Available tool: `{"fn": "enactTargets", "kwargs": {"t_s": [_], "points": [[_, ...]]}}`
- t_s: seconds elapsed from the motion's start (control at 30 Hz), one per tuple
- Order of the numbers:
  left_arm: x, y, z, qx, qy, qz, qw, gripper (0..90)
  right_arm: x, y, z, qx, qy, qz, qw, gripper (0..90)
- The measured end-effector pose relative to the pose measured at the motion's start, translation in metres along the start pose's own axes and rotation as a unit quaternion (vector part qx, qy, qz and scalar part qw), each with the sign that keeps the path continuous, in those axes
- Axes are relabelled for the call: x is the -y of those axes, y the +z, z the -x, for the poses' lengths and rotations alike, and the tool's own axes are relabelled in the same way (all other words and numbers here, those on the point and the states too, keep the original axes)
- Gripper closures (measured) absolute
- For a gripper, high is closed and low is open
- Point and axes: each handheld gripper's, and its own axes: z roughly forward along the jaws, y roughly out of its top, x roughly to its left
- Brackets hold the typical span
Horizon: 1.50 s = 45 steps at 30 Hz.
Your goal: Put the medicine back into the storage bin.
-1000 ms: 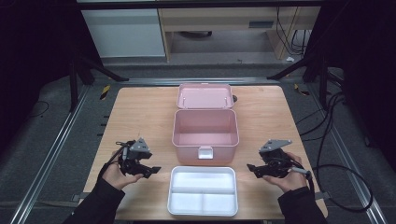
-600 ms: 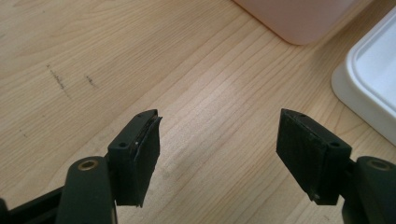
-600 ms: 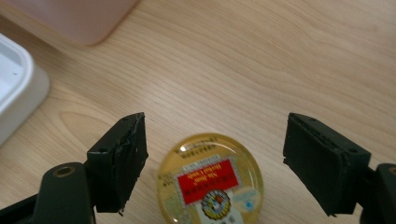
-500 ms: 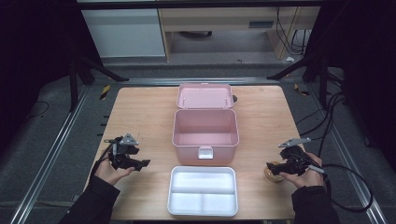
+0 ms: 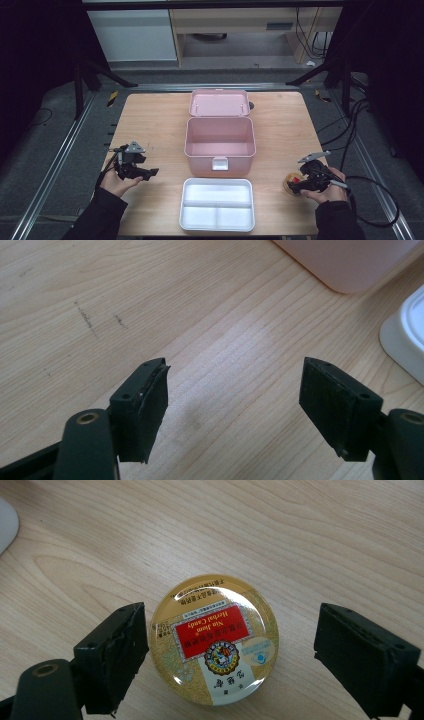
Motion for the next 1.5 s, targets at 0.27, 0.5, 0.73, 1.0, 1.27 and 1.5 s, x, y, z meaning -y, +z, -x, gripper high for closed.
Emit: {"fn": "enactTargets", "kwargs": {"t_s": [0.27, 0.5, 0.73, 1.0, 1.27, 1.5], "points": [[0.000, 0.002, 0.002, -0.001, 0.004, -0.005, 1.0000, 27.4, 0.000, 0.008, -0.006, -0.010, -0.010, -0.019, 0.9997, 13.4], [-0.001, 0.005, 0.003, 0.001, 0.007, -0.010, 0.9999, 27.6, 0.001, 0.019, -0.004, -0.016, -0.002, -0.042, 0.9990, 10.6], [-0.001, 0.007, 0.004, 0.003, 0.010, -0.015, 0.9998, 27.7, 0.002, 0.027, -0.002, -0.017, -0.003, -0.061, 0.9980, 13.2], [0.000, 0.007, 0.004, 0.003, 0.009, -0.015, 0.9998, 27.8, -0.001, 0.030, -0.001, -0.024, 0.001, -0.081, 0.9964, 18.4], [0.000, 0.009, 0.004, 0.004, 0.010, -0.018, 0.9998, 28.0, -0.003, 0.032, -0.002, -0.025, 0.001, -0.091, 0.9955, 20.3], [0.000, 0.009, 0.003, 0.003, 0.008, -0.020, 0.9998, 28.1, -0.008, 0.023, -0.001, -0.022, 0.005, -0.075, 0.9969, 20.6]]}}
